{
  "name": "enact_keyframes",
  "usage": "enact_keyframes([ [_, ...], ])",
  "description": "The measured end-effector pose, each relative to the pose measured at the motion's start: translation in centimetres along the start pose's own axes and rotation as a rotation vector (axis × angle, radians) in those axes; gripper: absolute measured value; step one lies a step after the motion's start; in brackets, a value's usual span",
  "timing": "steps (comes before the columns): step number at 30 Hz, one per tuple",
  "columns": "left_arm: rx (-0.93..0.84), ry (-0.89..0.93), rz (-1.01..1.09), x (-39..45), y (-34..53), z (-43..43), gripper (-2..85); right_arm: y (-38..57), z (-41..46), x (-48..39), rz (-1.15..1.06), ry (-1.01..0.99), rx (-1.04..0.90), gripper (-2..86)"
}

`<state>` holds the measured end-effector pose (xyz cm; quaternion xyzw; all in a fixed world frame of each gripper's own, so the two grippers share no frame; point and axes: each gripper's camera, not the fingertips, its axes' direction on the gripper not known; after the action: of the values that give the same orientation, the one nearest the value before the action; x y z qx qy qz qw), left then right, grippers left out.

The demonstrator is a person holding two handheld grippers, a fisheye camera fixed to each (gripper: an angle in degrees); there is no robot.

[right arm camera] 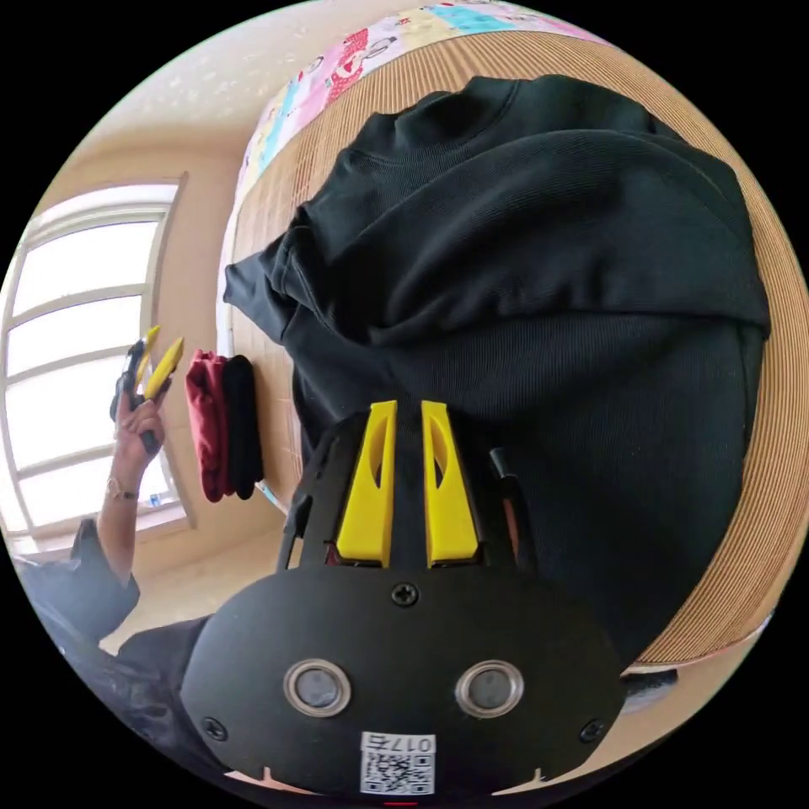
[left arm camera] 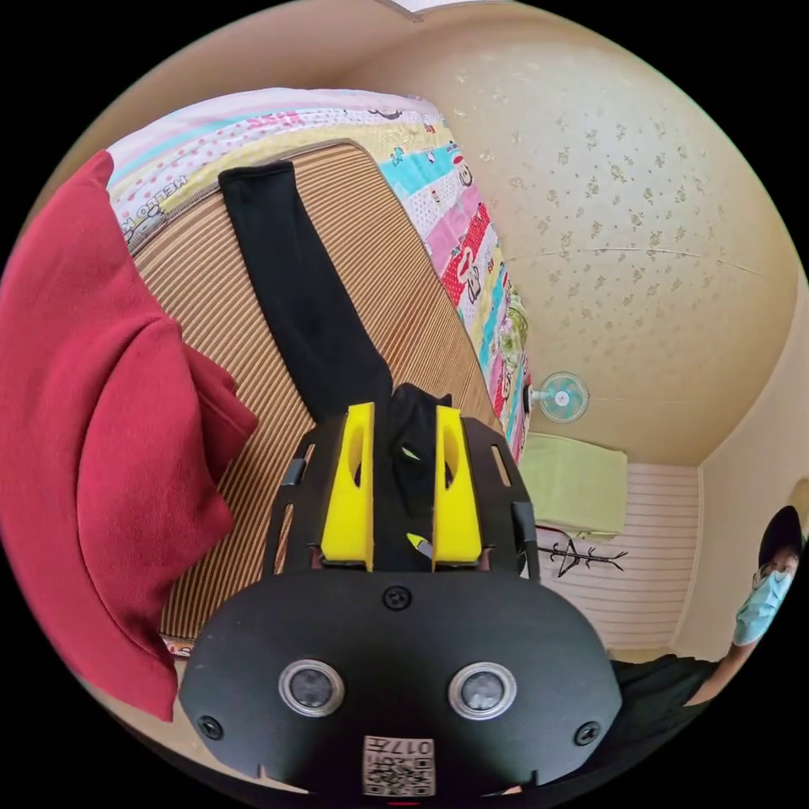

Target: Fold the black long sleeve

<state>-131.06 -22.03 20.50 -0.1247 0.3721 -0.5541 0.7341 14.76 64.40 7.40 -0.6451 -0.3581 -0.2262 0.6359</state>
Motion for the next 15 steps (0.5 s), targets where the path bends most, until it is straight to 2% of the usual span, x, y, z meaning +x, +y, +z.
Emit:
enact_keyframes([
  [5, 0.024, -0.133, -0.128, -3.3, -7.3, 1.0, 13.9, 3.7, -3.7, 1.1, 0.02, 0.125, 0.061, 8.3],
  [8, -0.027, -0.314, -0.218, -5.1, -11.0, 3.4, 15.9, 2.5, -3.9, -0.3, -0.03, 0.148, 0.069, 10.4],
  [13, 0.011, -0.364, -0.233, -7.0, -12.6, 6.3, 12.9, -2.7, 0.3, -5.1, -0.206, 0.096, 0.074, 12.4],
  [15, 0.047, -0.432, -0.266, -7.5, -12.1, 6.5, 10.5, -6.0, 4.5, -6.9, -0.275, 0.069, -0.003, 12.1],
])
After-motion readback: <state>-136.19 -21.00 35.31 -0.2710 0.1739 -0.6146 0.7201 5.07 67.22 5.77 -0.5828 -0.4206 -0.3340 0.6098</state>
